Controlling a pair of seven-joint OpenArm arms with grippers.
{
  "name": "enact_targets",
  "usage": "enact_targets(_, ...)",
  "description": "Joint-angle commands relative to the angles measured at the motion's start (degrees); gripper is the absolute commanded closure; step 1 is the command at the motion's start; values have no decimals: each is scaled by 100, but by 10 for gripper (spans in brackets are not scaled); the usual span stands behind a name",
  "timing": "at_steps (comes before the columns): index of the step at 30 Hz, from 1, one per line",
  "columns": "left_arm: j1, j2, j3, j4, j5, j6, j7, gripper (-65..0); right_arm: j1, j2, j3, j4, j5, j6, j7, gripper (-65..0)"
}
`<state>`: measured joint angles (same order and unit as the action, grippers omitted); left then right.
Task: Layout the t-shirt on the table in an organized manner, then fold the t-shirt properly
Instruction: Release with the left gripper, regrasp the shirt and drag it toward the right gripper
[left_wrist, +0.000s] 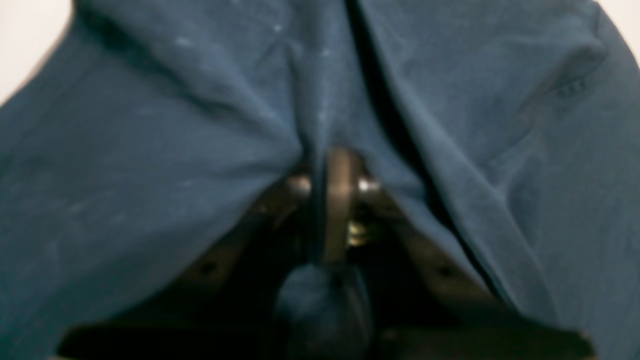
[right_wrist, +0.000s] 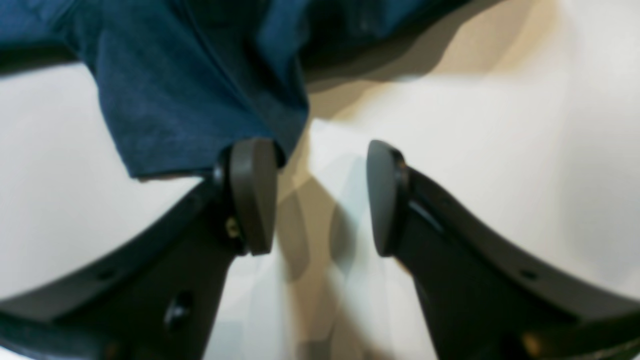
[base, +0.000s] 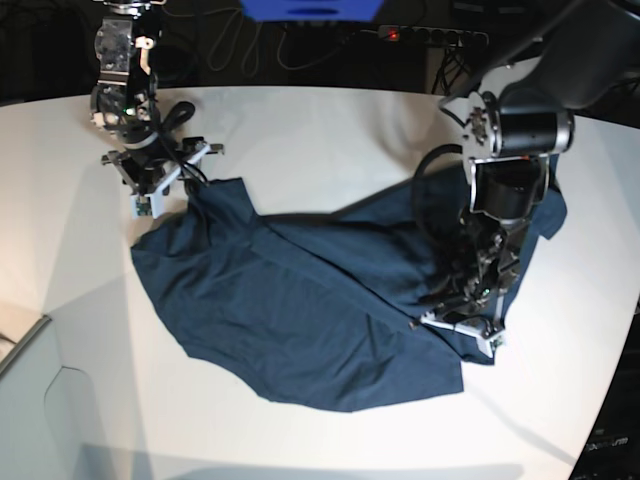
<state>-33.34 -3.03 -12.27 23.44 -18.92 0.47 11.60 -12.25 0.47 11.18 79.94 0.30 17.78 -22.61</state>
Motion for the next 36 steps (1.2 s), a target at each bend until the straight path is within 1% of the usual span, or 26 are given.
enact_targets(1, -160, -18, 1, 51, -29, -7, 40, 0, -10, 1, -6, 1, -25, 46, -196, -292)
enact_targets(2, -160, -18, 1, 87, -29, -7, 40, -22, -10, 1, -6, 1, -25, 46, -196, -292)
enact_targets(4, -160, -18, -25, 131, -64, -7, 40, 0, -1, 1, -6, -7, -25, 46, -196, -292)
enact_targets(7, -160, -9, -34, 465, -135, -7, 49, -1, -1, 1, -6, -7, -25, 46, -196, -292)
enact_targets(8, -116, -18, -34, 755, -249, -7, 84, -1, -1, 1, -6, -7, -25, 46, -196, -292)
enact_targets(10, 112, -27, -34, 1458, -521, -7, 357, -1, -1, 1, -6, -7, -25, 46, -196, -292)
enact_targets(14, 473, -27, -17, 3251, -891, -7, 902, -1, 60, 1, -6, 1, -25, 46, -187, -292)
enact_targets(16, 552, -9, -17, 4034, -917, -7, 1095, -1, 104, 1, -6, -7, -25, 46, -196, -292)
enact_targets(19, 552, 17, 1, 4860, -917, -7, 1342, -1, 175, 1, 29, -16, -25, 46, -187, -292)
enact_targets(25, 534, 26, 27, 6161, -926, -16, 1931, -1, 377, 19, 38, 10, -25, 46, -196, -292)
enact_targets(28, 877, 26, -8, 6777, -926, -16, 2203, -1, 386, 10, 38, 19, -25, 46, -196, -292)
enact_targets(33, 1756, -27, -34, 7462, -926, -43, 2212, -1, 342, -43, 3, 19, -25, 46, -196, -292)
enact_targets(36, 2117, -106, -78, 7498, -917, -43, 2203, -1, 289, -131, -6, 19, -25, 46, -196, -292)
